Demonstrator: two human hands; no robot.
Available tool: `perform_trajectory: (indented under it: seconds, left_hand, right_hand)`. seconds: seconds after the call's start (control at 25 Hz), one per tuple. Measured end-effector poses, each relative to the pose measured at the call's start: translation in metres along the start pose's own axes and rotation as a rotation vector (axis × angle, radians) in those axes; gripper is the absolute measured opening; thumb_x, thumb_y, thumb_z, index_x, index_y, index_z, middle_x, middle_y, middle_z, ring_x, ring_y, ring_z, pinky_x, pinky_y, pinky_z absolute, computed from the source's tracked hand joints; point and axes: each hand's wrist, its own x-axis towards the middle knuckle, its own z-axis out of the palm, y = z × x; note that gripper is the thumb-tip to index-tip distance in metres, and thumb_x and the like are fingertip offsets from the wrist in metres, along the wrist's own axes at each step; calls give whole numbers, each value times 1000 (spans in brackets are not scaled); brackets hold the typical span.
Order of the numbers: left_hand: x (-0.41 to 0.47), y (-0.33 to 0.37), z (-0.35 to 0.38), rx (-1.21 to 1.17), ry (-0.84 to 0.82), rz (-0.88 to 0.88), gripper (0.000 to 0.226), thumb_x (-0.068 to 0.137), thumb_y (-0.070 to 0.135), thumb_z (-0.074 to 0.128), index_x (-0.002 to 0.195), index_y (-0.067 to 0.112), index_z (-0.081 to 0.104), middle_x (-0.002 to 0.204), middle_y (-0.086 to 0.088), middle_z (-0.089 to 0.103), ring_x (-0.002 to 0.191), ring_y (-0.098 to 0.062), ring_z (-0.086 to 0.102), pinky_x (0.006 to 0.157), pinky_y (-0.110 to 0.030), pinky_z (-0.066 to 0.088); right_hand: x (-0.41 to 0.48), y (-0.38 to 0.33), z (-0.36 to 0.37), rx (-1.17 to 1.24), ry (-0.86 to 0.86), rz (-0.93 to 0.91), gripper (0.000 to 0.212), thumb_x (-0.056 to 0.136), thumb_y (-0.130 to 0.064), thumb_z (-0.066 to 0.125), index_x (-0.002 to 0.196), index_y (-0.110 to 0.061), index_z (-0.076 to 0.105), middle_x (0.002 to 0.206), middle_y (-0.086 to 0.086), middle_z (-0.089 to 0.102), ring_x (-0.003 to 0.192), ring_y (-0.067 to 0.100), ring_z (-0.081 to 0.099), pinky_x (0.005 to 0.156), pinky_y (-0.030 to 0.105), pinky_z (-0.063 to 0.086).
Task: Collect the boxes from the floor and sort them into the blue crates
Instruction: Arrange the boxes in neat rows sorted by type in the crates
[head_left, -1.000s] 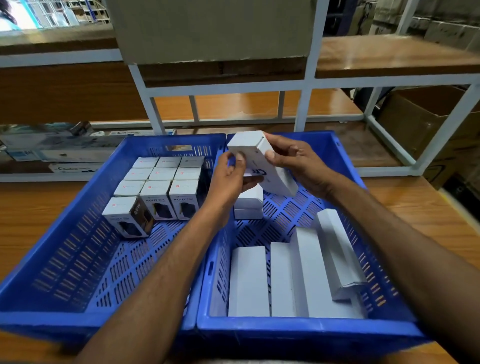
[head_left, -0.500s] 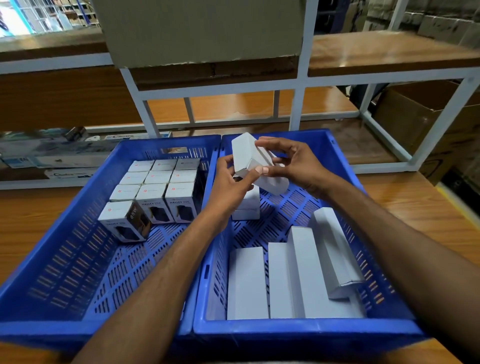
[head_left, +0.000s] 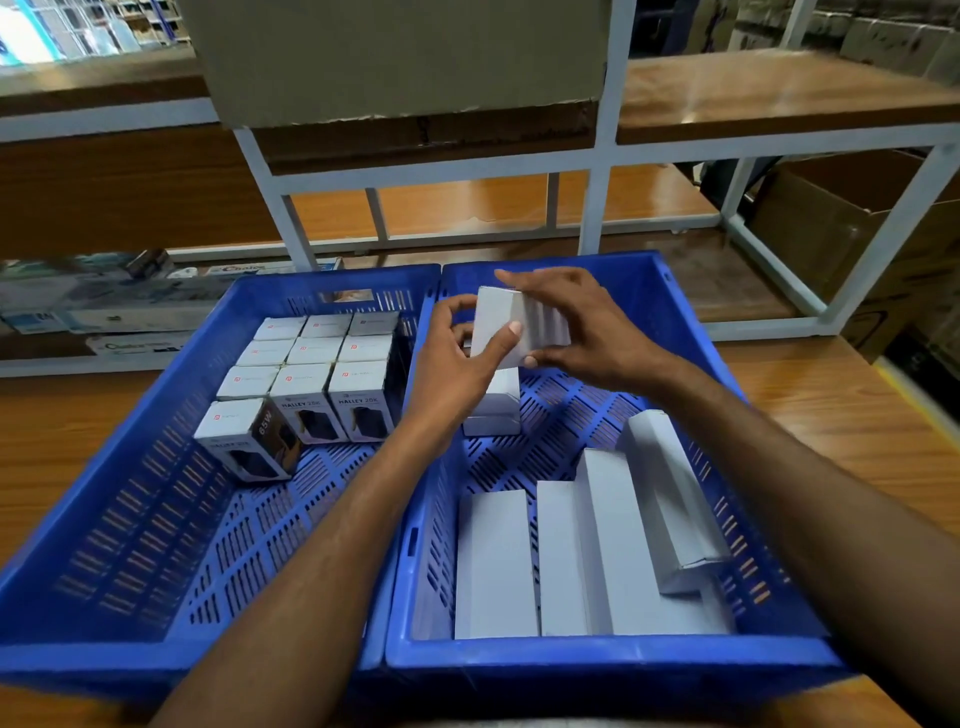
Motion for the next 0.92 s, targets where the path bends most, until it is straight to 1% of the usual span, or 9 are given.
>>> perform_trajectory:
  seconds: [0.08,0.16,0.28,0.4,0.48,0.56,0.68,0.8,0.92]
  left_hand:
    - [2,1,1,-159,29,-31,42,98,37,69,133,30,47,123,-1,69,104,-11,73,92,-39,61]
    - [3,1,4,-290,47,-52,42,101,30,65,136,24,43,135,-4,60,115,-15,69,94,-34,59]
    - [3,4,9,-363,45,-34,53,103,28,61,147,17,32,146,-4,53,128,-19,62,104,-32,54]
    - [3,-1,6,-262,-57,-20,60,103,26,62,153,20,30,148,2,53,130,-12,59,112,-34,47]
    - [1,-6,5,77,-87,42,61,98,27,69,149,19,36,144,3,53,129,-10,56,113,-38,46]
    - [-3,-8,8,242,-34,104,74,92,29,77,150,22,32,139,7,50,124,-7,53,106,-30,48]
    - [-5,-8,9,343,-7,203,89,87,26,82,155,32,24,139,11,43,121,0,48,94,-11,42]
    - [-1,-12,11,441,-66,196,66,93,28,75,147,22,38,141,4,50,126,-11,55,95,-28,51]
    - [0,-9,12,275,-12,79,44,97,13,70,135,15,47,117,9,64,104,-7,68,76,-12,52]
  right_hand:
    - [5,-3,2,14,115,92,109,73,-42,90,161,-42,27,168,-11,23,150,18,16,122,55,22]
    - [7,-5,2,123,304,295,124,61,-55,94,161,-40,23,170,-5,9,154,24,10,122,47,20]
    - [7,-4,4,454,361,581,136,55,-57,96,161,-33,14,168,0,13,153,25,18,122,47,25]
    - [10,3,4,1088,272,603,97,73,-27,94,148,-14,34,143,9,57,137,31,55,110,53,48]
    - [11,7,-4,1246,335,541,81,79,2,84,142,-16,36,134,10,60,125,31,63,96,50,59]
    - [10,15,-13,1237,355,452,85,74,12,81,142,-17,40,133,7,61,122,25,64,88,41,62]
    - [3,21,-24,1018,312,300,73,60,5,88,125,-14,62,122,5,73,119,24,68,88,37,60]
    - [-1,10,-22,661,240,204,60,61,9,92,113,-13,71,116,6,76,107,10,68,86,31,60]
    - [-1,-4,-12,433,192,127,51,61,5,94,101,-19,72,108,-1,73,95,-3,62,75,20,52]
